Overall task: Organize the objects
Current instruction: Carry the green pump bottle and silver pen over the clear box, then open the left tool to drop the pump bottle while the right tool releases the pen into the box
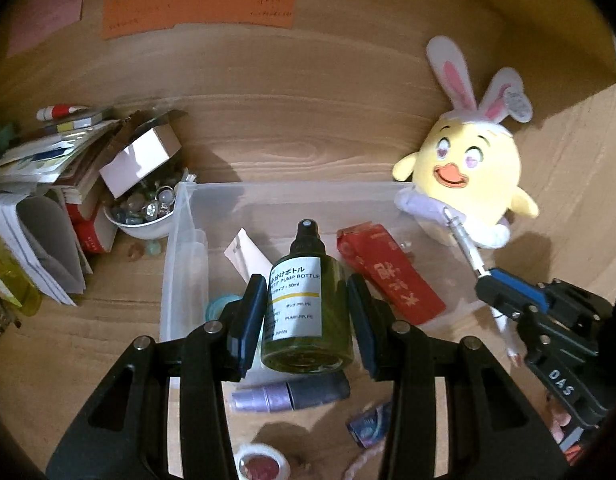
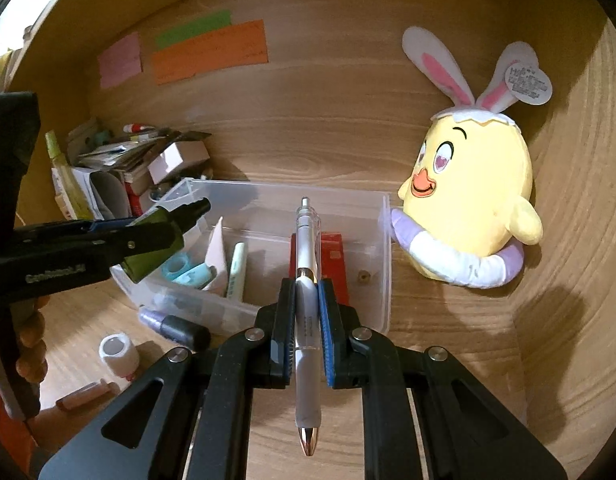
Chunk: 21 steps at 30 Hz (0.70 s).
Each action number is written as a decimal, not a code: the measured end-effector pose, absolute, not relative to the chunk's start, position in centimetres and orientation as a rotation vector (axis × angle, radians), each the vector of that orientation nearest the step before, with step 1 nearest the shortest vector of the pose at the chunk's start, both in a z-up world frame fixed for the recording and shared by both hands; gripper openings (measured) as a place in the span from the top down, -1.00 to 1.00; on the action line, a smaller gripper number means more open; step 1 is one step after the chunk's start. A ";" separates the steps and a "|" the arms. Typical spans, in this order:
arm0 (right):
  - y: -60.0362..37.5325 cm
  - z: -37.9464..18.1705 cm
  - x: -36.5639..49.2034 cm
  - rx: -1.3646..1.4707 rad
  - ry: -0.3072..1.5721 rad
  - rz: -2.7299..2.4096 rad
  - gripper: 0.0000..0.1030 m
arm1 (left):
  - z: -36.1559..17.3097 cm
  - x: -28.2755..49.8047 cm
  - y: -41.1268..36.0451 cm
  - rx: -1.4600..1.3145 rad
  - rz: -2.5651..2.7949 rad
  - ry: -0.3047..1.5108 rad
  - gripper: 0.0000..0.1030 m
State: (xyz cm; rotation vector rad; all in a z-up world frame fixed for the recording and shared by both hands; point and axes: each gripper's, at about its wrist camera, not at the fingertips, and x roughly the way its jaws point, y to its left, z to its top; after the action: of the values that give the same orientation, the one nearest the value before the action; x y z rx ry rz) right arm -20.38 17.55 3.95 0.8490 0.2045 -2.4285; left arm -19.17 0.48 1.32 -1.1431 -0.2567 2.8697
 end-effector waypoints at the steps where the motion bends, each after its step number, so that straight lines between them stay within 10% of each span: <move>1: 17.6 4.0 -20.7 0.855 0.202 -2.427 0.80 | 1.2 -19.4 0.5 -1.149 2.873 -0.254 0.20; 21: 15.5 3.2 -25.6 0.954 0.248 -2.384 0.80 | -0.3 -21.7 0.7 -1.233 2.854 -0.185 0.01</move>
State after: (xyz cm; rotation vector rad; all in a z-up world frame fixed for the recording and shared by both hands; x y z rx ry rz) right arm -25.64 15.47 3.20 0.9540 0.2475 -2.3836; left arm -21.74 0.68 -0.34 -1.2329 -0.1848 2.8536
